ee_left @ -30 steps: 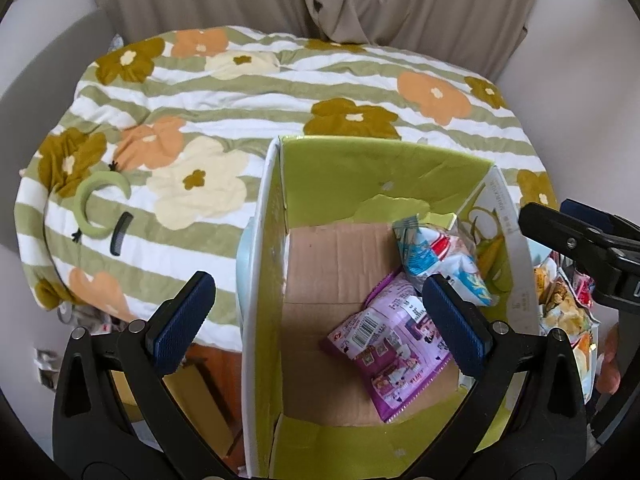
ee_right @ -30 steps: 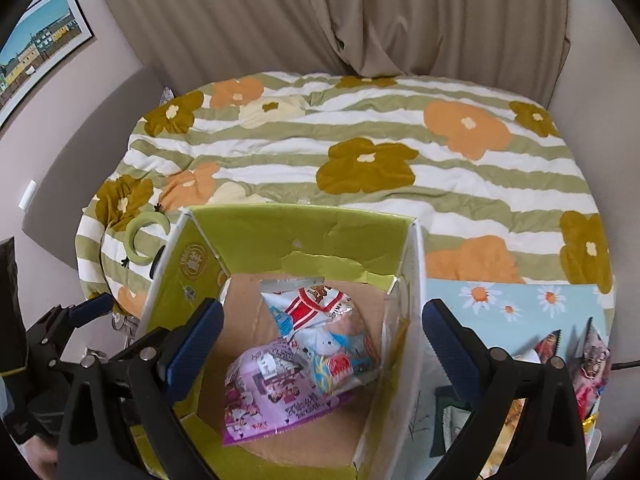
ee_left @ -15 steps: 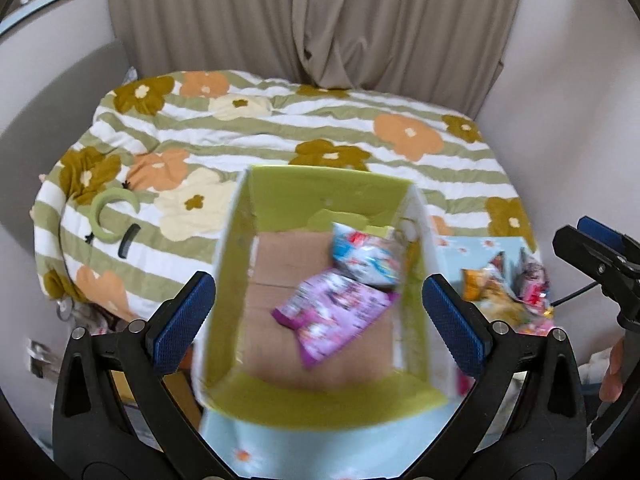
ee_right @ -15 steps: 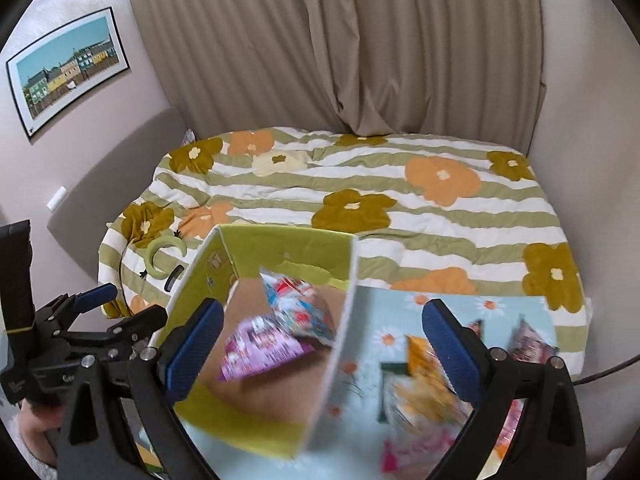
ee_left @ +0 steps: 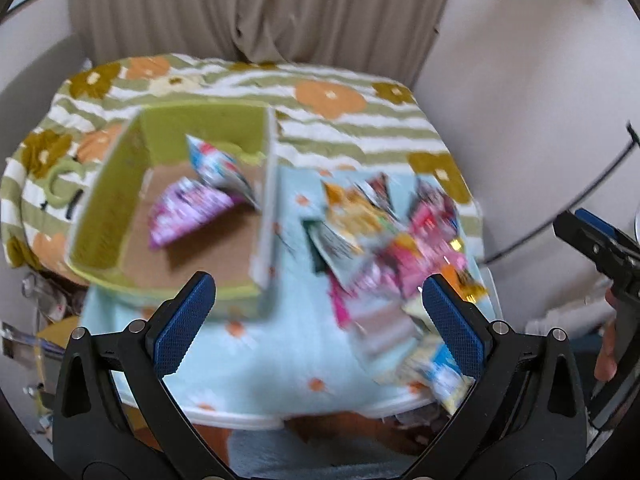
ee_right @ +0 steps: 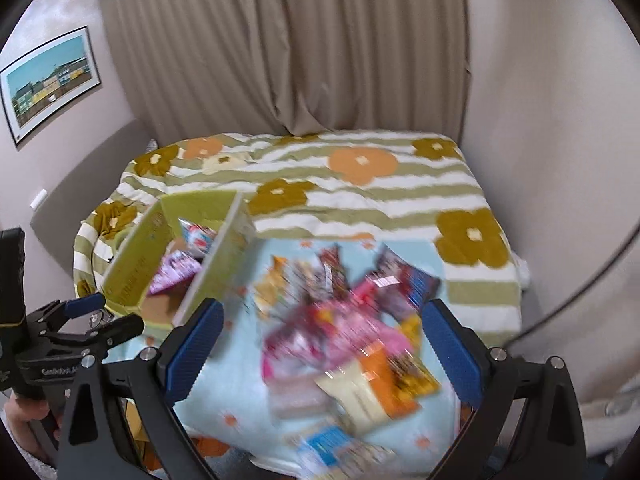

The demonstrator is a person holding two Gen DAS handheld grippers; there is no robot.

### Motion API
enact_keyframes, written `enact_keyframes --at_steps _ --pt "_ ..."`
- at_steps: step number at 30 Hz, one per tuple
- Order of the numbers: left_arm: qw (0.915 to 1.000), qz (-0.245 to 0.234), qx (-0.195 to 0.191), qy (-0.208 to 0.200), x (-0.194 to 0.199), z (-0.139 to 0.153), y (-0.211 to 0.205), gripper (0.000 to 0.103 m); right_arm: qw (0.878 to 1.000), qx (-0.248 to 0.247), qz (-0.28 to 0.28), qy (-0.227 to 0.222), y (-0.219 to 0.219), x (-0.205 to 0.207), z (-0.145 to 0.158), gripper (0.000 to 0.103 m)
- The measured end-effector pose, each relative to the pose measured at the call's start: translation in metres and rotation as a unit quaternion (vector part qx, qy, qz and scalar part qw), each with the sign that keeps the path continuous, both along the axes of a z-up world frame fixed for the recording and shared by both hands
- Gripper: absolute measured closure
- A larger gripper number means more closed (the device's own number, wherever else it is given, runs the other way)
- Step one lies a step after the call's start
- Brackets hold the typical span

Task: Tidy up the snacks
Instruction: 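Move both tools back from the box toward the snack pile, then grasp blue-white biscuit bag with left tool while right tool grasps orange-cream bag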

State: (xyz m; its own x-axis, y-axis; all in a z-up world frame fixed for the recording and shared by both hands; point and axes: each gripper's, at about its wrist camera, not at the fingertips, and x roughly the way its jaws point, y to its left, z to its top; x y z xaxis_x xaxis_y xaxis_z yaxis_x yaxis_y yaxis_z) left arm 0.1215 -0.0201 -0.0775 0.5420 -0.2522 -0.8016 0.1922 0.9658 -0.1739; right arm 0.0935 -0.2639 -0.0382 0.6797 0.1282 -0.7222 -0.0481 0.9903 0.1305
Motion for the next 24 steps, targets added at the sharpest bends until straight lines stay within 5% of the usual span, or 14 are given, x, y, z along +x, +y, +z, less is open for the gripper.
enact_keyframes --at_steps 12,18,24 --pt "0.9877 -0.132 0.044 0.072 -0.06 -0.065 -0.126 0.001 0.998 0.01 -0.02 0.063 -0.079 -0.038 -0.064 0.004" --pt "0.9711 -0.205 0.107 0.06 -0.087 -0.101 -0.172 0.001 0.996 0.012 -0.016 0.088 -0.097 -0.036 -0.095 0.004" --pt "0.9635 -0.218 0.155 0.02 -0.098 -0.133 -0.193 0.001 0.994 0.007 0.012 0.104 -0.101 -0.02 -0.13 0.004"
